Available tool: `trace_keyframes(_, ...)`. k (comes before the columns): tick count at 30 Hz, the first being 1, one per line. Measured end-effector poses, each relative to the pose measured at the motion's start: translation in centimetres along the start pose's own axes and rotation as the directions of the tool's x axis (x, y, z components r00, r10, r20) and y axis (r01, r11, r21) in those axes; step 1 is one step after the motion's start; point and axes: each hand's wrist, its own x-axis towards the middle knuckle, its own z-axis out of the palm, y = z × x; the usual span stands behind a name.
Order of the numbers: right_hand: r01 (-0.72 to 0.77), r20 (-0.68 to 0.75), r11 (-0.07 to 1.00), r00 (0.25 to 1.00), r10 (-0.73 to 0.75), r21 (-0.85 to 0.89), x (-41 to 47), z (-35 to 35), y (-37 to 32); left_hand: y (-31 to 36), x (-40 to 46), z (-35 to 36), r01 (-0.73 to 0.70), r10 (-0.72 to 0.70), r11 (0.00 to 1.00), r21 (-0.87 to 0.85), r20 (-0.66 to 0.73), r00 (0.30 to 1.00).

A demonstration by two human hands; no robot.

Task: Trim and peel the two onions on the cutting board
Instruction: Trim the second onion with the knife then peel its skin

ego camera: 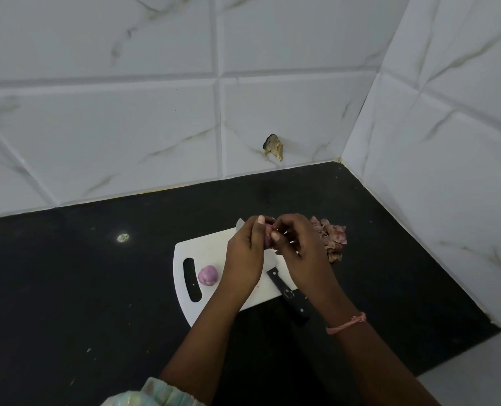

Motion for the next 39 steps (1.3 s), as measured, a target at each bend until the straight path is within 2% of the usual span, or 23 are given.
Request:
trace_keyframes(7,0.072,-0.020,0.994,0.997,-0.074,-0.076,0.2,0.2,-0.7,0.2,0.1,-0.4,0.022,-0.022,1.000,0.001,-0.016,1.000)
trace_keyframes(11,0.037,0.003,0.999,0.999,-0.037,-0.031,0.5,-0.1,-1.1,0.6,0.1,-0.7,0.019,-0.019,1.000,0.007,-0.004,1.000)
trace_keyframes(16,0.081,0.069,0.992,0.995,-0.075,-0.101,0.4,-0.7,-1.2,0.5,0.2,-1.1,0.118,-0.118,0.993,-0.026,-0.006,0.993)
trace_keyframes(19,0.046,0.105,0.997,0.994,-0.039,-0.064,0.4,-0.9,-1.3,0.5,0.2,-1.2,0.152,-0.152,0.988,-0.042,-0.017,0.988)
trace_keyframes(22,-0.040,0.110,0.999,0.993,0.039,0.007,0.5,-0.8,-1.8,0.5,0.2,-1.1,0.113,-0.113,0.994,-0.015,-0.057,0.992)
trace_keyframes(25,-0.103,0.137,0.995,0.985,0.102,-0.002,0.8,-0.8,-2.1,0.4,0.3,-1.0,0.095,-0.089,0.994,0.057,-0.092,0.992)
trace_keyframes(29,-0.078,0.167,0.993,0.982,0.092,-0.084,1.2,-0.8,-2.5,0.4,0.5,-1.2,0.077,-0.068,0.993,0.088,-0.104,0.992)
trace_keyframes(35,-0.090,0.126,0.996,0.988,0.088,0.010,1.0,-0.3,-3.1,1.0,0.3,-2.1,-0.031,0.036,0.999,0.040,-0.112,0.993)
trace_keyframes(39,-0.054,0.158,0.997,0.985,0.061,-0.051,0.7,-0.5,-3.1,0.7,0.0,-2.2,-0.026,0.030,0.998,0.051,-0.094,0.995)
